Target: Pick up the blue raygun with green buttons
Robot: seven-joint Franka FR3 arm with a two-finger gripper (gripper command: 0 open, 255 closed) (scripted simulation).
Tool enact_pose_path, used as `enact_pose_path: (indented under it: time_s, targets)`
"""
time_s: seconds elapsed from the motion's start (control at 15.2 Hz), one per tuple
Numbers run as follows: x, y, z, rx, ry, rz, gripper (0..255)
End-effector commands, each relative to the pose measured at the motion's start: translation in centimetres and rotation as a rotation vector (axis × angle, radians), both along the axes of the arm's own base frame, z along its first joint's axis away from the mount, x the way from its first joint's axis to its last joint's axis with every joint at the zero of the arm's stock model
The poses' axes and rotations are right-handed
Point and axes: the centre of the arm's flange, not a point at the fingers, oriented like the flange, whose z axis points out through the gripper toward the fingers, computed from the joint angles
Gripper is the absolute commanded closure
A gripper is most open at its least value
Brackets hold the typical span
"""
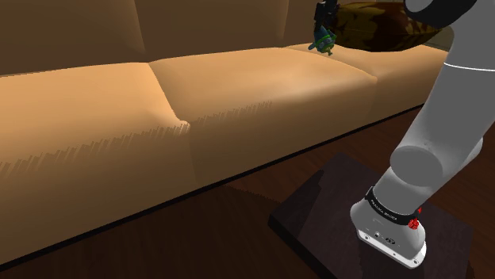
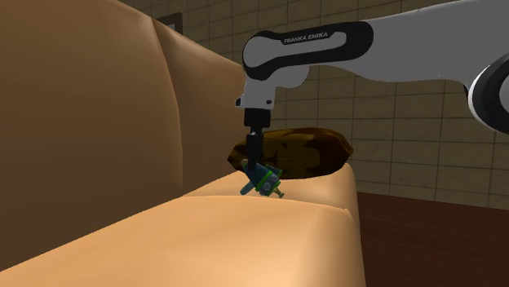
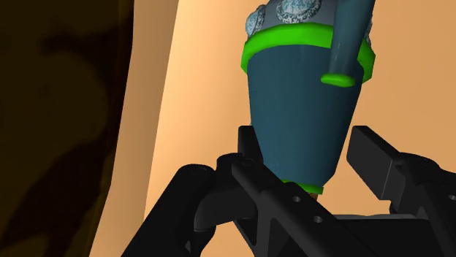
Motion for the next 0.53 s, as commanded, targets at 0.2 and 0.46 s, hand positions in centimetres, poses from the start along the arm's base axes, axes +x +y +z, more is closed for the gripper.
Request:
enact_pose_path:
  time_s: [0.2,0.46]
  targets:
    - [0.0,-0.1,2.0,0.001,0.004,-0.001,255]
    - [0.0,-0.1,4.1,0.001,0.004,-0.001,255]
